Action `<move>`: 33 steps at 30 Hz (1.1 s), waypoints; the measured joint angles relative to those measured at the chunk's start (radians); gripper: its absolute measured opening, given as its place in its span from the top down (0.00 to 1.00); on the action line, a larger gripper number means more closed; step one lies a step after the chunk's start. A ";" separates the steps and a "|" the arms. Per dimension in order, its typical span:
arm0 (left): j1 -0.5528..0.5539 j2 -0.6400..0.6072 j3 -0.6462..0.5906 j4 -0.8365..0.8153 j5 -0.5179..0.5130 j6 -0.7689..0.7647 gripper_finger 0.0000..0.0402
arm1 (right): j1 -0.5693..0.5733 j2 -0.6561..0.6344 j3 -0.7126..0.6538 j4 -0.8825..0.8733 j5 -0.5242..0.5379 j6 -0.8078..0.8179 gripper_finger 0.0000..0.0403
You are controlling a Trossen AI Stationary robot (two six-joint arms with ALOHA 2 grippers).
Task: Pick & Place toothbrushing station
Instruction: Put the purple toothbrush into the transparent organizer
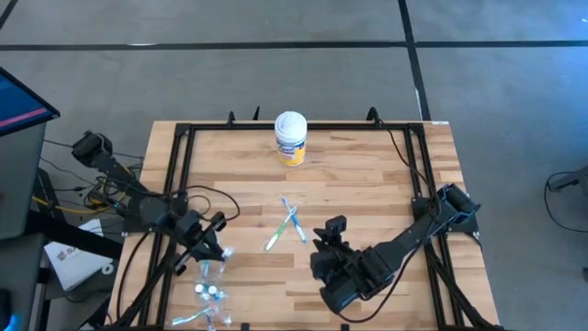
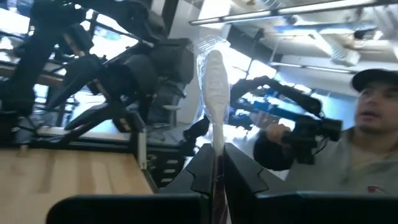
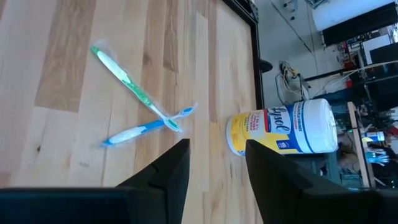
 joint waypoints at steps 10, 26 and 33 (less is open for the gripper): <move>-0.169 0.000 0.000 -0.026 -0.166 0.041 0.98 | 0.000 0.000 0.000 0.000 0.000 0.002 0.63; -0.433 -0.013 0.000 -0.025 -0.473 0.118 0.98 | -0.014 0.001 0.000 0.001 0.000 0.002 0.63; -0.500 -0.013 0.000 -0.026 -0.557 0.141 0.98 | -0.021 0.001 0.000 0.001 0.000 0.002 0.63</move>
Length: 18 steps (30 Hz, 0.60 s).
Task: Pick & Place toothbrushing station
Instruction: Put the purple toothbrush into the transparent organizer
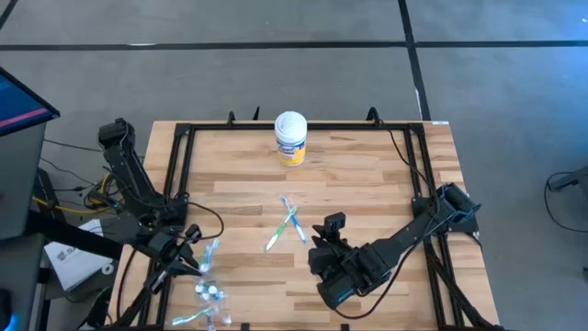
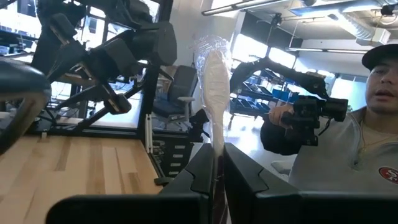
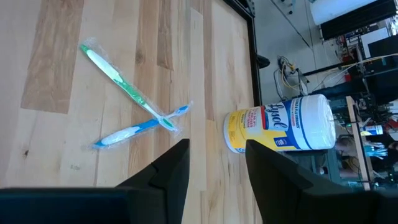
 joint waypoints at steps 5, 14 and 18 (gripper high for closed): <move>-0.045 0.002 0.000 -0.002 -0.074 0.003 0.97 | 0.000 0.000 0.000 0.000 0.000 0.000 0.63; -0.081 0.061 0.000 -0.006 -0.182 0.003 0.97 | 0.001 0.000 0.000 0.000 0.000 0.000 0.63; -0.081 0.097 0.000 -0.006 -0.210 0.000 0.97 | 0.001 0.000 0.000 0.000 0.000 0.000 0.63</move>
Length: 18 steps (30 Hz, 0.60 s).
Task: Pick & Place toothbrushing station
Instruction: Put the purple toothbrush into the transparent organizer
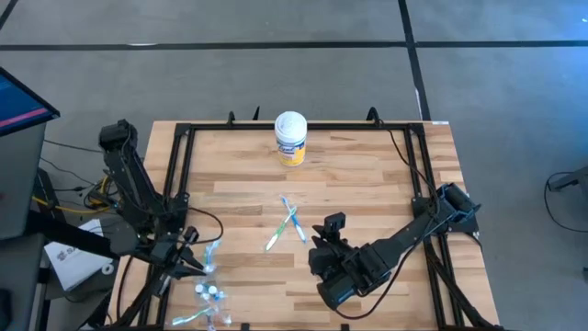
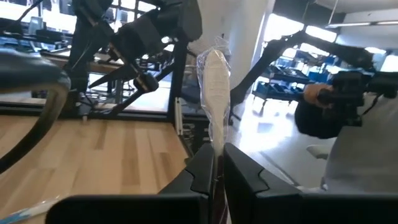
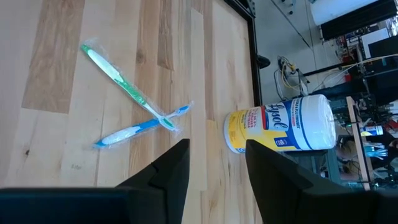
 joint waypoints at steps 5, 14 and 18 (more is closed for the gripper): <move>-0.035 0.031 0.000 0.000 -0.058 0.001 0.97 | 0.000 0.000 0.000 0.000 0.000 0.000 0.63; -0.101 0.088 0.000 0.001 -0.213 -0.006 0.97 | 0.000 0.000 0.000 0.000 0.000 -0.001 0.63; -0.101 0.117 0.000 0.001 -0.219 -0.008 0.97 | 0.000 0.000 0.000 0.000 0.000 0.000 0.63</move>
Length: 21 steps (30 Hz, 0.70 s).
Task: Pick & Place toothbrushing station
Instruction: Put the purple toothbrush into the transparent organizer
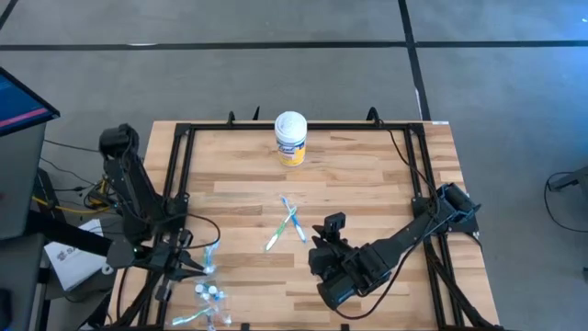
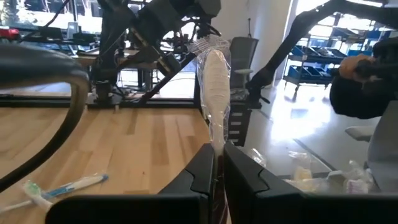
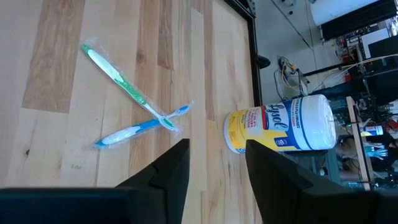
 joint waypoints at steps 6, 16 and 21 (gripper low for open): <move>0.000 0.021 -0.026 0.002 -0.017 -0.075 0.97 | 0.000 0.000 0.000 0.000 0.000 0.000 0.63; 0.000 0.021 -0.127 0.044 -0.051 -0.214 0.97 | 0.000 0.000 0.000 -0.001 0.000 0.000 0.63; 0.000 0.021 -0.147 0.052 -0.051 -0.249 0.97 | -0.002 0.000 0.000 -0.001 0.000 -0.001 0.63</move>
